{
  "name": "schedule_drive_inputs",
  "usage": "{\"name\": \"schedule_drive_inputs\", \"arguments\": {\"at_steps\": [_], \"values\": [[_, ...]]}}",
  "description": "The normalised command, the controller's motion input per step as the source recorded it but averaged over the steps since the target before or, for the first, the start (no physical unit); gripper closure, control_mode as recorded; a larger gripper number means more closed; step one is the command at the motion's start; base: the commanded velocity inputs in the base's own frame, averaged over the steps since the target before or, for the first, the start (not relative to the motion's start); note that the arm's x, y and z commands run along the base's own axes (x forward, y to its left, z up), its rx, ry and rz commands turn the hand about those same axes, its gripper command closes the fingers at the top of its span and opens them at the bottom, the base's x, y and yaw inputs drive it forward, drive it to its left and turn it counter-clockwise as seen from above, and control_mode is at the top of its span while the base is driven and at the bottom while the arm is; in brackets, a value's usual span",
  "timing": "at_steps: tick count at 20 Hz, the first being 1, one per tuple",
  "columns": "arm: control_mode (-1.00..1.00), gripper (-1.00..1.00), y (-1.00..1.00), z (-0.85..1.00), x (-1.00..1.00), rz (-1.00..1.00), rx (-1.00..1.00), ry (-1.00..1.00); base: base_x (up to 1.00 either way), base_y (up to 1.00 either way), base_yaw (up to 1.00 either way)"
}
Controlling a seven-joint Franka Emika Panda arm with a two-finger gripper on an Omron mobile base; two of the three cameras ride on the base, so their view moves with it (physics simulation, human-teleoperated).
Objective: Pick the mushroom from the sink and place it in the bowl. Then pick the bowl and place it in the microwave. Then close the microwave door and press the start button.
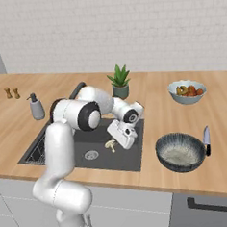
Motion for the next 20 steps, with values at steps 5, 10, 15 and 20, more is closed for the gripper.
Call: {"name": "schedule_drive_inputs", "arguments": {"at_steps": [5, 10, 15, 20], "values": [[-1.00, 1.00, -0.14, 0.98, -0.56, 0.05, -0.13, -0.07, 0.00, 0.00, 0.00], [-1.00, 1.00, -0.34, 0.69, -0.77, 0.03, -0.15, -0.08, 0.00, 0.00, 0.00], [-1.00, 1.00, -0.48, 0.78, -0.58, 0.07, -0.15, -0.07, 0.00, 0.00, 0.00], [-1.00, 1.00, -0.59, 0.85, -0.34, 0.02, -0.13, -0.01, 0.00, 0.00, 0.00]]}}
